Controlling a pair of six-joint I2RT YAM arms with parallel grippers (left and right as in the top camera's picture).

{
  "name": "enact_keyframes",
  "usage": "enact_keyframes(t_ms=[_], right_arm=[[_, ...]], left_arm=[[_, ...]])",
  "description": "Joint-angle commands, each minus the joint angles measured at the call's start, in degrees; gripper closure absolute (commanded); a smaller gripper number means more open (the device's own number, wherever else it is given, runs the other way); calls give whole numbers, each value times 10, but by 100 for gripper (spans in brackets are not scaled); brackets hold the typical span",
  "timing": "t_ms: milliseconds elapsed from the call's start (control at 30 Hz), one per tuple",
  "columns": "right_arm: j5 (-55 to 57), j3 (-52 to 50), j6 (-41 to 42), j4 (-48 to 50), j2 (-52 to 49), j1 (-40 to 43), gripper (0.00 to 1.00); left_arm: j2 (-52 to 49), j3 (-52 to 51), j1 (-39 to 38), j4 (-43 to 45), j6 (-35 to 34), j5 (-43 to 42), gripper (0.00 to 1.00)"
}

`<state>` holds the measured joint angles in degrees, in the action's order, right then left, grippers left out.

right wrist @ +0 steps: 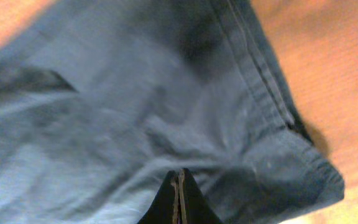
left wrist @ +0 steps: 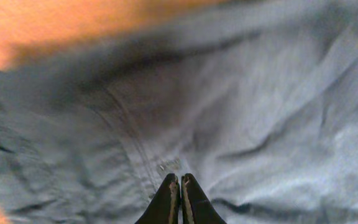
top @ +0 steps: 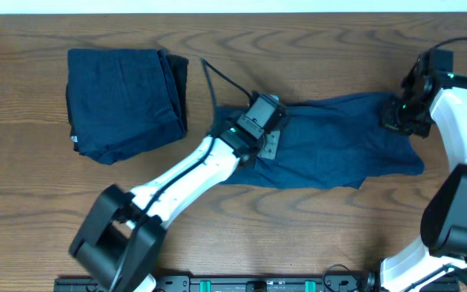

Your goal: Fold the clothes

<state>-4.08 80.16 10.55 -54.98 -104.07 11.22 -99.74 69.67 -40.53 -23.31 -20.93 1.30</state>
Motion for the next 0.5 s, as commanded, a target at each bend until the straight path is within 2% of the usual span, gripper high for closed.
enact_keyframes(t_ms=[0,467], right_arm=[[-13,-8,-14,15,-12,-7,99],[-25,-31,-14,150,-89,-12,99]], left_arm=[[-6,-5,14,2,6,35,94],[-86,-5,67,42,6,35,94]])
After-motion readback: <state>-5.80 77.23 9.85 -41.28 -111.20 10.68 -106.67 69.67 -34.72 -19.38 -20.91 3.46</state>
